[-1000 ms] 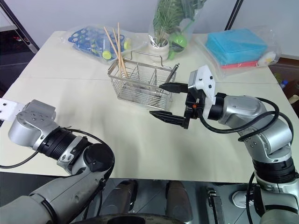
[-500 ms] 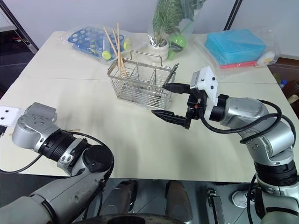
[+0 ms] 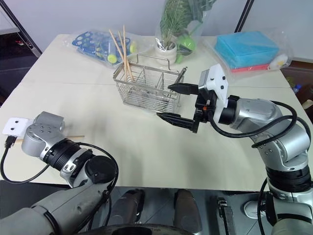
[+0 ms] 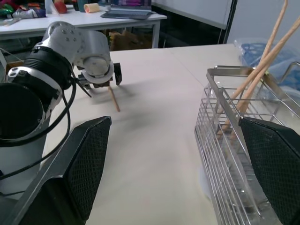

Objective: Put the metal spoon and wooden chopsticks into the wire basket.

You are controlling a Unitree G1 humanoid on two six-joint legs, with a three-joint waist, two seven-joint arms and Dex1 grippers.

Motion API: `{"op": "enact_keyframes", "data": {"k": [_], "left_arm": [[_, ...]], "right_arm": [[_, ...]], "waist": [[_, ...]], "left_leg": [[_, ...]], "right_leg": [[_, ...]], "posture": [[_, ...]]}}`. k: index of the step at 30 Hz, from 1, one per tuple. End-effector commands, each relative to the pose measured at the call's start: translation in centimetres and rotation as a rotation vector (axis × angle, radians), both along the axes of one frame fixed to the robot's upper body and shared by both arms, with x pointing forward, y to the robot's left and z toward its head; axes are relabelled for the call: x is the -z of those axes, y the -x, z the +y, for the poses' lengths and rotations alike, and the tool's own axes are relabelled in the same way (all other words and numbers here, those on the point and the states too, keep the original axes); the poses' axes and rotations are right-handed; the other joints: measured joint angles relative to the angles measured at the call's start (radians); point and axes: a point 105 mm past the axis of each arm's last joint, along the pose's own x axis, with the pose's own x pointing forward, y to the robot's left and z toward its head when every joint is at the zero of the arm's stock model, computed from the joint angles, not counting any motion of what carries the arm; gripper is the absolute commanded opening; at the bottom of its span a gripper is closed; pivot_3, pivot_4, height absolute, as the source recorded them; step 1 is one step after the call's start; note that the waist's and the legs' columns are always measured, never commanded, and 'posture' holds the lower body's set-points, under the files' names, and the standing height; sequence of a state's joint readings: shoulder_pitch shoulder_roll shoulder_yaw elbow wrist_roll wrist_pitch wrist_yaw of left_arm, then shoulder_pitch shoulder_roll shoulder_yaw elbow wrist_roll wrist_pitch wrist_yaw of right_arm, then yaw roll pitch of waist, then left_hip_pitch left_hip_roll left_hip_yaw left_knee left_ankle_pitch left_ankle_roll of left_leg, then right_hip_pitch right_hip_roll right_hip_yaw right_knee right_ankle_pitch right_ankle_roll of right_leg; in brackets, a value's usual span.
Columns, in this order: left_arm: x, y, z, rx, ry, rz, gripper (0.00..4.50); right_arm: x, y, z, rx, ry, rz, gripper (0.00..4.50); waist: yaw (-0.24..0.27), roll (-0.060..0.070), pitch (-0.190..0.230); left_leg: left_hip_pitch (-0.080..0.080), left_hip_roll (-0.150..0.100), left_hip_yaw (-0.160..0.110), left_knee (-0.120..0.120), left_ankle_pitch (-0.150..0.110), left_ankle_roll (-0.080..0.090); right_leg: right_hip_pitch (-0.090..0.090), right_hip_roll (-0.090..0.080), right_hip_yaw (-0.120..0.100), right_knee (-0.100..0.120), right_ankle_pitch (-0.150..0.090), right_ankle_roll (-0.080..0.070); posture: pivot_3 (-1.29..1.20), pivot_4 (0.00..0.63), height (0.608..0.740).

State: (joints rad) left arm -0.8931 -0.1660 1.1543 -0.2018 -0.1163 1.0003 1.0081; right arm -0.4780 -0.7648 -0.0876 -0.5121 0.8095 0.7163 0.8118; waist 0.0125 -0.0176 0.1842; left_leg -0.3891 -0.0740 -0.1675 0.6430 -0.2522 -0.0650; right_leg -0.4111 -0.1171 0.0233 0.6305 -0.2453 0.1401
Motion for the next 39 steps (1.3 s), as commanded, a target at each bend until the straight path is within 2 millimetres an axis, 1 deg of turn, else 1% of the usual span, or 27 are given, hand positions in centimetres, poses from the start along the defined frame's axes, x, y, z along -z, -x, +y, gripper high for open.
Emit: {"op": "enact_keyframes", "data": {"k": [1,4,5,6,9,10,11,12,15,18,20,22,25,26,27,29,31,33,34,35,36,37,39], "left_arm": [[2.1,-0.1,-0.8,0.03,0.056,0.019,4.26],[2.0,-0.1,-0.8,0.025,0.047,0.022,3.47],[2.0,-0.1,-0.8,0.024,0.046,0.021,3.1],[2.1,-0.1,-0.9,0.023,0.046,0.021,2.54],[2.0,-0.1,-0.8,0.019,0.044,0.018,1.15],[2.0,-0.1,-0.8,0.018,0.043,0.017,0.58],[1.9,-0.1,-0.7,0.016,0.041,0.016,0.15],[1.9,-0.1,-0.7,0.015,0.04,0.015,0.06],[1.8,-0.3,-0.5,0.024,0.029,0.002,0.06],[0.7,-1.1,-0.1,0.076,-0.026,-0.02,0.06],[-0.8,-2.0,0.3,0.15,-0.102,-0.027,0.06],[-2.8,-3.4,0.6,0.238,-0.192,-0.08,0.06],[-6.4,-5.5,1.2,0.359,-0.36,-0.189,0.06],[-7.4,-6.1,1.4,0.397,-0.411,-0.214,0.06],[-8.0,-6.4,1.5,0.422,-0.441,-0.227,0.06],[-10.4,-7.8,1.8,0.497,-0.541,-0.306,0.06],[-12.3,-8.9,2.3,0.558,-0.633,-0.338,0.06],[-13.8,-10.0,2.5,0.617,-0.701,-0.368,0.06],[-14.8,-10.6,2.3,0.655,-0.734,-0.41,0.06],[-16.4,-11.4,1.5,0.721,-0.79,-0.483,0.06],[-18.3,-12.2,0.2,0.806,-0.85,-0.589,0.06],[-19.5,-12.6,-0.7,0.864,-0.892,-0.659,0.06],[-22.3,-13.0,-3.6,1.008,-0.924,-0.871,0.06]], "right_arm": [[-1.3,0.8,0.4,-0.027,-0.009,-0.056,4.5],[-1.3,0.8,0.2,-0.021,-0.005,-0.055,4.5],[-1.3,0.8,0.2,-0.02,-0.005,-0.056,4.5],[-1.4,0.8,0.2,-0.018,-0.005,-0.055,4.5],[-1.3,0.8,0.1,-0.015,-0.004,-0.054,4.5],[-1.3,0.8,0.1,-0.015,-0.003,-0.054,4.5],[-1.3,0.7,0.1,-0.014,-0.004,-0.054,4.5],[-1.3,0.7,0.1,-0.013,-0.004,-0.054,4.5],[-1.2,0.6,0.2,-0.011,-0.006,-0.051,4.5],[-1.1,0.6,0.2,-0.01,-0.006,-0.046,4.5],[-1.0,0.6,0.3,-0.012,-0.006,-0.039,4.5],[-0.9,0.8,0.3,-0.016,-0.004,-0.032,4.5],[-0.7,1.2,0.3,-0.027,0.005,-0.023,4.5],[-0.6,1.3,0.3,-0.03,0.007,-0.021,4.5],[-0.7,1.4,0.3,-0.032,0.008,-0.02,4.5],[-0.7,2.0,0.3,-0.045,0.011,-0.016,4.5],[-0.9,2.6,0.5,-0.06,0.015,-0.016,4.5],[-1.2,3.1,0.7,-0.069,0.015,-0.02,4.5],[-1.4,3.2,0.7,-0.07,0.016,-0.024,4.5],[-1.5,3.3,0.7,-0.065,0.014,-0.03,4.5],[-1.7,3.2,0.7,-0.055,0.011,-0.037,4.5],[-1.7,3.1,0.7,-0.047,0.008,-0.042,4.5],[-1.9,2.8,0.5,-0.019,0.0,-0.054,4.5]], "waist": [[0.0,0.003,-0.002],[-0.001,0.007,-0.004],[0.0,0.007,-0.004],[0.0,0.007,-0.004],[0.001,0.007,-0.004],[0.001,0.007,-0.004],[0.002,0.007,-0.004],[0.002,0.007,-0.004],[0.003,0.007,-0.004],[0.002,0.008,-0.004],[0.002,0.007,-0.004],[0.001,0.005,-0.003],[0.0,-0.001,-0.001],[-0.002,-0.001,-0.001],[-0.004,-0.001,-0.001],[-0.004,-0.001,-0.001],[-0.005,-0.001,-0.001],[-0.004,-0.001,-0.001],[-0.003,-0.001,-0.001],[-0.003,-0.001,-0.001],[-0.002,-0.001,-0.001],[-0.002,-0.001,0.0],[0.001,-0.001,0.0]], "left_leg": [[0.0,0.0,0.0,0.0,-0.001,0.001],[0.002,0.0,0.0,0.0,-0.001,0.002],[0.002,0.0,0.0,0.0,-0.001,0.002],[0.002,0.0,0.0,0.0,-0.001,0.002],[0.002,0.0,0.0,0.001,-0.001,0.002],[0.002,0.0,0.0,0.001,-0.001,0.002],[0.002,0.0,0.0,0.001,-0.001,0.002],[0.002,0.0,0.0,0.001,-0.001,0.002],[0.002,0.0,0.0,0.001,-0.001,0.002],[0.002,0.0,0.0,0.001,-0.001,0.002],[0.002,0.0,0.0,0.001,-0.001,0.002],[0.002,0.0,0.0,0.001,-0.001,0.002],[0.0,0.0,-0.001,0.001,-0.001,0.002],[-0.001,0.0,-0.001,0.001,-0.001,0.002],[-0.001,0.0,-0.001,0.001,-0.001,0.002],[-0.001,0.0,-0.001,0.001,-0.001,0.001],[-0.002,0.0,-0.001,0.001,-0.001,0.002],[-0.002,0.0,-0.001,0.001,-0.001,0.002],[-0.002,0.0,-0.001,0.001,-0.002,0.003],[-0.002,0.0,-0.001,0.001,-0.002,0.003],[-0.002,0.0,-0.001,0.001,-0.002,0.003],[-0.002,0.0,-0.001,0.001,-0.002,0.003],[-0.002,0.0,-0.001,0.001,-0.002,0.003]], "right_leg": [[0.0,0.0,0.0,0.0,0.0,0.0],[0.002,0.0,0.0,0.0,0.0,0.0],[0.002,0.0,0.0,0.0,0.0,0.0],[0.002,0.0,0.0,0.0,0.0,0.0],[0.002,0.0,0.0,0.0,0.0,0.0],[0.002,0.0,0.0,0.0,0.0,0.0],[0.002,0.0,0.0,0.0,0.0,0.0],[0.002,0.0,0.0,0.0,0.0,0.0],[0.003,0.0,0.0,0.0,0.0,0.0],[0.003,0.0,0.0,0.0,0.0,0.0],[0.003,0.0,0.0,0.0,0.0,0.0],[0.002,0.0,0.0,0.0,0.0,0.0],[0.001,0.001,-0.001,0.0,0.0,0.0],[0.0,0.001,-0.001,0.0,0.0,0.0],[0.0,0.001,-0.001,0.0,0.0,0.0],[0.0,0.0,0.0,0.0,0.0,0.0],[-0.001,0.0,-0.001,0.0,0.0,0.0],[-0.001,0.0,-0.001,0.0,0.0,0.0],[-0.001,0.0,-0.001,0.0,0.0,0.0],[-0.001,0.0,-0.001,0.0,0.0,0.0],[-0.001,0.0,-0.001,0.0,0.0,0.0],[-0.001,0.0,-0.001,0.0,0.0,0.0],[0.0,0.0,-0.001,-0.001,0.0,0.0]], "posture": [[0.0,0.15,0.74],[0.0,0.15,0.74],[0.0,0.15,0.74],[0.0,0.15,0.74],[0.0,0.15,0.74],[0.0,0.15,0.74],[0.0,0.15,0.74],[0.0,0.15,0.74],[0.0,0.15,0.74],[0.0,0.15,0.74],[0.0,0.15,0.74],[0.0,0.15,0.74],[0.0,0.15,0.74],[0.0,0.15,0.74],[0.0,0.15,0.74],[0.0,0.15,0.74],[0.0,0.15,0.74],[0.0,0.15,0.74],[0.0,0.15,0.74],[0.0,0.15,0.74],[0.0,0.15,0.74],[0.0,0.15,0.74],[0.0,0.15,0.74]]}}
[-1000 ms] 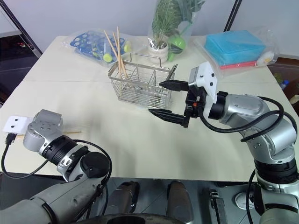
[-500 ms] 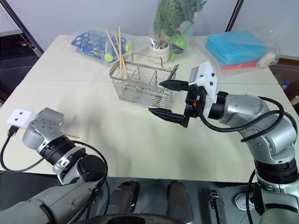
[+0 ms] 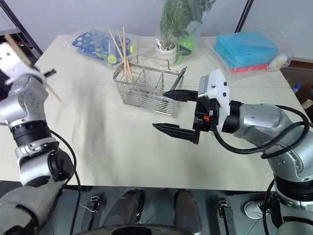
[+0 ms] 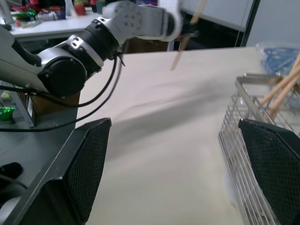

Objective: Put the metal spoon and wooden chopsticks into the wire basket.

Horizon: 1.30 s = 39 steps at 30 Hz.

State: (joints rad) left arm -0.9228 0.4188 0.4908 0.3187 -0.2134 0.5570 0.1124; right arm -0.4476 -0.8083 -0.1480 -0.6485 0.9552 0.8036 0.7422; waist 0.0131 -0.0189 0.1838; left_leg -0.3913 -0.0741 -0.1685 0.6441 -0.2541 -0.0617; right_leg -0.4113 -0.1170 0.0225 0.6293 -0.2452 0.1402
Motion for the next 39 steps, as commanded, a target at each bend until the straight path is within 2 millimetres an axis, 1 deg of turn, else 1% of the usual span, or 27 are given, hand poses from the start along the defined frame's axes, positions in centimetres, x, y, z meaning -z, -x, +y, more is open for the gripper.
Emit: {"op": "enact_keyframes", "data": {"k": [1,3,6,8,10,11,13,17,21,23,26,31,36,39], "left_arm": [[-6.9,-0.4,-5.4,0.362,-0.063,-0.312,0.06],[-9.7,0.3,-7.7,0.543,-0.052,-0.458,0.06],[-12.5,2.1,-10.2,0.771,-0.06,-0.636,0.06],[-13.7,3.4,-11.7,0.91,-0.049,-0.729,0.06],[-14.1,4.2,-12.8,1.03,-0.027,-0.793,0.06],[-14.1,4.4,-13.1,1.066,-0.014,-0.805,0.06],[-13.9,4.3,-13.5,1.108,0.009,-0.812,0.06],[-12.5,4.0,-15.5,1.269,0.093,-0.777,0.06],[-11.0,3.5,-16.9,1.309,0.086,-0.726,0.06],[-10.1,3.1,-17.4,1.302,0.067,-0.7,0.06],[-8.3,2.5,-18.4,1.277,-0.022,-0.637,0.06],[-6.5,2.2,-18.9,1.225,-0.153,-0.592,0.06],[-4.6,1.9,-19.0,1.179,-0.194,-0.562,0.06],[-3.9,1.8,-19.1,1.168,-0.192,-0.551,0.06]], "right_arm": [[-1.1,0.1,-0.3,0.041,-0.016,-0.07,4.5],[-1.1,-0.2,-0.5,0.071,-0.026,-0.077,4.5],[-1.1,-0.8,-0.9,0.131,-0.051,-0.097,4.5],[-1.1,-1.0,-1.1,0.166,-0.069,-0.108,4.5],[-1.0,-1.2,-1.3,0.188,-0.078,-0.114,4.5],[-0.9,-1.2,-1.3,0.195,-0.082,-0.116,4.5],[-0.8,-1.2,-1.3,0.203,-0.088,-0.118,4.5],[-0.7,-1.6,-1.5,0.243,-0.11,-0.135,4.5],[-0.7,-2.1,-1.9,0.287,-0.13,-0.156,4.5],[-0.7,-2.4,-2.0,0.303,-0.141,-0.161,4.5],[-0.4,-2.6,-2.0,0.318,-0.156,-0.159,4.5],[-0.3,-2.8,-1.8,0.332,-0.173,-0.159,4.5],[-0.3,-2.9,-1.5,0.331,-0.185,-0.155,4.5],[-0.2,-2.9,-1.5,0.327,-0.186,-0.154,4.5]], "waist": [[0.001,-0.001,0.0],[-0.001,-0.001,0.001],[-0.011,-0.001,0.001],[-0.026,-0.001,0.001],[-0.032,-0.001,0.001],[-0.033,-0.001,0.001],[-0.033,-0.001,0.001],[-0.029,-0.001,0.001],[-0.027,-0.001,0.001],[-0.026,-0.001,0.001],[-0.03,-0.001,0.001],[-0.028,-0.001,0.001],[-0.026,-0.001,0.001],[-0.026,-0.001,0.001]], "left_leg": [[0.0,0.0,0.0,0.0,0.0,0.0],[-0.001,0.0,0.0,0.0,0.0,0.0],[-0.001,0.0,0.0,0.0,0.0,0.001],[-0.001,0.0,0.0,-0.001,0.0,0.001],[0.0,0.0,0.0,0.0,-0.001,0.002],[0.0,0.0,0.0,0.0,-0.001,0.002],[0.0,0.001,0.0,0.0,-0.001,0.002],[0.0,0.001,0.0,0.001,-0.001,0.002],[0.0,0.0,0.0,0.001,-0.001,0.003],[0.0,0.0,0.0,0.001,-0.001,0.003],[0.001,0.0,0.0,0.001,-0.001,0.003],[0.0,0.0,0.0,0.001,-0.001,0.003],[0.0,0.0,0.0,0.001,-0.001,0.003],[0.0,0.0,0.0,0.001,-0.001,0.003]], "right_leg": [[0.0,0.0,0.0,0.0,0.0,0.0],[0.0,0.0,0.0,-0.001,0.0,0.0],[-0.001,-0.001,0.0,-0.001,0.0,0.0],[-0.001,-0.001,0.0,-0.001,0.0,0.0],[-0.001,0.0,0.0,0.0,0.0,0.0],[-0.001,0.0,0.0,0.001,0.0,0.0],[-0.001,0.0,0.0,0.001,0.0,0.0],[0.0,0.0,0.0,0.001,0.0,0.0],[0.0,0.0,0.0,0.001,0.0,0.0],[0.0,0.0,0.0,0.001,0.0,0.0],[0.0,0.0,0.0,0.001,0.0,0.0],[-0.001,0.0,0.0,0.001,0.0,0.0],[0.0,0.0,0.0,0.001,0.0,0.0],[0.0,0.0,0.0,0.001,0.0,0.0]], "posture": [[0.0,0.15,0.74],[0.0,0.15,0.74],[0.0,0.15,0.74],[0.0,0.15,0.74],[0.0,0.15,0.74],[0.0,0.15,0.74],[0.0,0.15,0.74],[0.0,0.15,0.74],[0.0,0.15,0.74],[0.0,0.15,0.74],[0.0,0.15,0.74],[0.0,0.15,0.74],[0.0,0.15,0.74],[0.0,0.15,0.74]]}}
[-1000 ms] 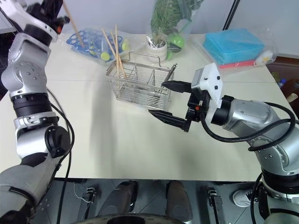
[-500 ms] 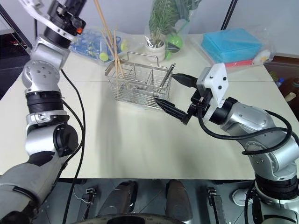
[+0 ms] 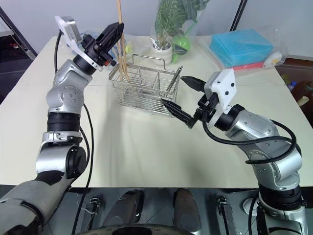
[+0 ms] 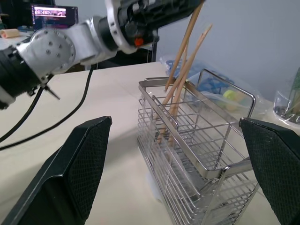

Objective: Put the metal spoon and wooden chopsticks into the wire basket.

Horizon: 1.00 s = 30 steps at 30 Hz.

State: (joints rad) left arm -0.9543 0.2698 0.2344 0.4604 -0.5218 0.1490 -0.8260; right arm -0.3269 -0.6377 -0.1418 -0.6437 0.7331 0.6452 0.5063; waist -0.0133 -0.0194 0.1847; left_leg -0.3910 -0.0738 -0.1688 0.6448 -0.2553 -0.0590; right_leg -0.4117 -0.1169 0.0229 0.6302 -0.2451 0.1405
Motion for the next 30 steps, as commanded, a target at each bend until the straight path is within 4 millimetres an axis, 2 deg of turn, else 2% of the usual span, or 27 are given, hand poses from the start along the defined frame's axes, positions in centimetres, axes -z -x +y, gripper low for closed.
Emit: {"op": "enact_keyframes", "data": {"k": [1,6,9,14,16,19,30], "left_arm": [[-0.8,0.6,-0.2,-0.022,-0.013,-0.06,0.06],[0.9,0.4,-0.3,-0.059,-0.03,-0.039,0.06],[1.7,0.4,-0.2,-0.08,-0.034,-0.025,1.11],[2.2,0.6,-0.1,-0.098,-0.064,-0.02,3.65],[2.2,0.9,0.1,-0.107,-0.068,-0.011,4.45],[1.4,1.4,0.6,-0.112,-0.07,-0.004,4.45],[-3.2,6.1,3.0,-0.024,-0.054,-0.011,4.45]], "right_arm": [[-1.0,0.4,0.2,-0.013,-0.012,-0.053,4.5],[-1.2,0.3,0.0,-0.016,-0.009,-0.054,4.5],[-1.1,0.2,0.0,-0.018,-0.004,-0.053,4.5],[-1.0,0.1,0.0,-0.025,0.004,-0.045,4.5],[-0.9,0.0,-0.1,-0.031,0.008,-0.039,4.5],[-1.1,-0.2,-0.2,-0.043,0.005,-0.032,4.5],[-1.6,-1.0,-0.3,-0.087,0.014,-0.032,4.5]], "waist": [[0.0,0.0,0.0],[-0.001,0.0,0.0],[-0.001,0.0,0.0],[0.0,0.0,0.0],[-0.001,0.0,0.0],[-0.002,0.0,0.0],[-0.003,0.0,0.0]], "left_leg": [[0.0,0.0,0.0,0.0,0.0,0.0],[0.0,0.0,0.0,0.0,0.0,0.0],[0.0,0.0,0.0,0.0,0.0,0.0],[0.0,0.0,0.0,0.0,0.0,0.0],[0.0,0.0,0.0,0.0,0.0,0.0],[0.0,0.0,0.0,0.0,0.0,0.0],[0.0,0.0,0.0,0.0,0.0,0.0]], "right_leg": [[0.0,0.0,0.0,0.0,0.0,0.0],[0.0,0.0,0.0,0.0,0.0,0.0],[0.0,0.0,0.0,0.0,0.0,0.0],[0.0,0.0,0.0,0.0,0.0,0.0],[0.0,0.0,0.0,0.0,0.0,0.0],[0.0,0.0,0.0,0.0,0.0,0.0],[0.0,0.0,0.0,0.0,0.0,0.0]], "posture": [[0.0,0.15,0.74],[0.0,0.15,0.74],[0.0,0.15,0.74],[0.0,0.15,0.74],[0.0,0.15,0.74],[0.0,0.15,0.74],[0.0,0.15,0.74]]}}
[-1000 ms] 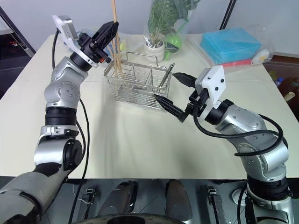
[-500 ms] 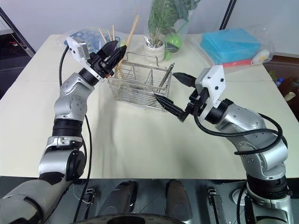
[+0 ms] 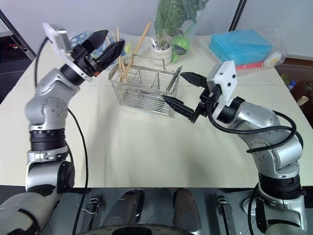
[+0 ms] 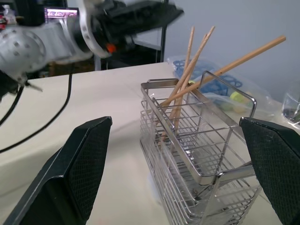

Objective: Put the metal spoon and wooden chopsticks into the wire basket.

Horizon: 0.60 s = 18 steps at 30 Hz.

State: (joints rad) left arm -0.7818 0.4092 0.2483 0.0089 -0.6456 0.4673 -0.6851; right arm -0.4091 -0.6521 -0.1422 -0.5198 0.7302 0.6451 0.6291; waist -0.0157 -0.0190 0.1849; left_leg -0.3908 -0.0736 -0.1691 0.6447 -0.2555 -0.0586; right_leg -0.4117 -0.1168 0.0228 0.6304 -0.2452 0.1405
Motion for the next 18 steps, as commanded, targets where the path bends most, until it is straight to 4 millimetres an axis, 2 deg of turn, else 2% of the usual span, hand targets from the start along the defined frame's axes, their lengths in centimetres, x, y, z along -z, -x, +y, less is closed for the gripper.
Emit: {"op": "enact_keyframes", "data": {"k": [1,5,12,14,18], "left_arm": [[-2.3,2.5,0.8,0.045,0.021,-0.039,4.45],[-2.5,5.2,0.8,0.139,-0.055,-0.006,4.45],[-0.3,7.8,1.3,0.185,-0.181,0.1,4.45],[0.9,8.0,1.6,0.167,-0.195,0.14,4.45],[4.6,8.7,2.3,0.113,-0.21,0.244,4.45]], "right_arm": [[-1.3,0.3,0.1,-0.023,-0.003,-0.057,4.5],[-1.7,0.6,0.1,-0.061,-0.009,-0.044,4.5],[-1.8,2.0,0.4,-0.153,0.028,-0.006,4.5],[-1.6,2.3,0.3,-0.165,0.034,0.011,4.5],[-0.6,2.8,-0.1,-0.155,0.029,0.056,4.5]], "waist": [[-0.001,0.0,0.0],[-0.003,0.001,0.0],[0.001,0.001,0.001],[0.0,0.002,0.001],[0.001,0.002,0.001]], "left_leg": [[0.0,0.0,0.0,0.0,0.0,0.0],[0.0,0.0,0.0,0.0,0.0,0.0],[0.0,0.0,0.0,-0.001,0.0,0.0],[0.0,0.0,0.0,-0.001,0.0,0.0],[0.001,0.001,0.001,-0.002,0.0,0.001]], "right_leg": [[0.0,0.0,0.0,0.0,0.0,0.0],[0.0,0.0,0.0,0.0,0.0,0.0],[0.0,0.0,0.0,0.0,0.0,0.0],[0.0,0.0,0.0,0.0,0.0,0.0],[0.0,0.0,0.001,-0.001,0.0,-0.001]], "posture": [[0.0,0.15,0.74],[0.0,0.15,0.74],[0.0,0.15,0.74],[0.0,0.15,0.74],[0.0,0.15,0.74]]}}
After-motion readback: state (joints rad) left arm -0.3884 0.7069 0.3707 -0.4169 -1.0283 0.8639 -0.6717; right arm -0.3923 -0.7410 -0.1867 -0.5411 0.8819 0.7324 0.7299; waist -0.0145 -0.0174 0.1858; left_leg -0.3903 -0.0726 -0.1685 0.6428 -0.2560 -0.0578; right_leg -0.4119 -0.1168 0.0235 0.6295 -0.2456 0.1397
